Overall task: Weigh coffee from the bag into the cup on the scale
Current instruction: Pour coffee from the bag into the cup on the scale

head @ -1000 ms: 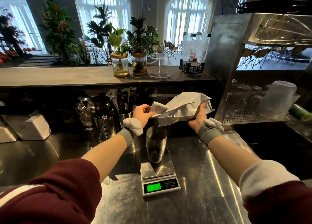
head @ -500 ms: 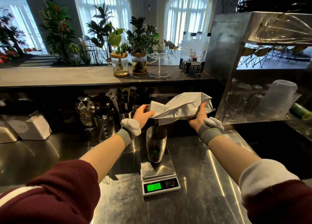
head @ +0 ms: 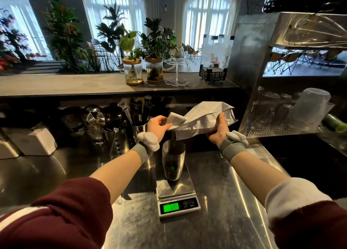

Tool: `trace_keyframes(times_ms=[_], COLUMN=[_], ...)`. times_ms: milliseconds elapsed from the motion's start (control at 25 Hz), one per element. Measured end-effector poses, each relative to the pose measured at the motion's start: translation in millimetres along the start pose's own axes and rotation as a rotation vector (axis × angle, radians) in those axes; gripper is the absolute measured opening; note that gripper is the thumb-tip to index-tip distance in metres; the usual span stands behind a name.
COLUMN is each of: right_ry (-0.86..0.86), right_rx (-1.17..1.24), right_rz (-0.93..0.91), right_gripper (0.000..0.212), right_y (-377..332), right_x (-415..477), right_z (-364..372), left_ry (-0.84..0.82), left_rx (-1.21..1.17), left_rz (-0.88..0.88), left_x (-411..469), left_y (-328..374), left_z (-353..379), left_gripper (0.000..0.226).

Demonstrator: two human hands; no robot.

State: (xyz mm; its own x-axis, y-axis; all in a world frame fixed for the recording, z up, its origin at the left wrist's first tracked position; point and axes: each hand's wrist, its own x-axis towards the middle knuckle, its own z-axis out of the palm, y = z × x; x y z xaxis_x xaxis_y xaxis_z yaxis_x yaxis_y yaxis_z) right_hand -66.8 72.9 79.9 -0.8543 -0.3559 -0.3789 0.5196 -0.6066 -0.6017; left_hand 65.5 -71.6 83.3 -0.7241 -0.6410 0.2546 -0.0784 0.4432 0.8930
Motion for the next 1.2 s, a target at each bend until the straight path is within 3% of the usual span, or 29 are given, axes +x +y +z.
trace_keyframes(times_ms=[280,640,960,1200], right_ry=[0.04,0.034,0.025,0.027], right_rx=[0.009,-0.016,-0.019,-0.004], right_rz=[-0.021,-0.037,-0.027,-0.054], right_gripper=[0.058,0.06,0.056,0.055], right_y=[-0.3,-0.5,1.9,-1.4], right_x=[5.1,5.2,2.4,4.3], right_z=[0.6,0.3,3.6,3.9], left_ry=[-0.085,-0.183,-0.041,-0.134], left_rx=[-0.066,-0.113,0.009,-0.065], left_rz=[-0.067,-0.165,-0.043,-0.12], left_x=[-0.9,2.0,1.1,4.5], left_y=[-1.1,-1.1,-3.8,-7.7], left_z=[-2.9,-4.8,-5.5,-5.8], left_gripper=[0.036,0.042,0.028,0.038])
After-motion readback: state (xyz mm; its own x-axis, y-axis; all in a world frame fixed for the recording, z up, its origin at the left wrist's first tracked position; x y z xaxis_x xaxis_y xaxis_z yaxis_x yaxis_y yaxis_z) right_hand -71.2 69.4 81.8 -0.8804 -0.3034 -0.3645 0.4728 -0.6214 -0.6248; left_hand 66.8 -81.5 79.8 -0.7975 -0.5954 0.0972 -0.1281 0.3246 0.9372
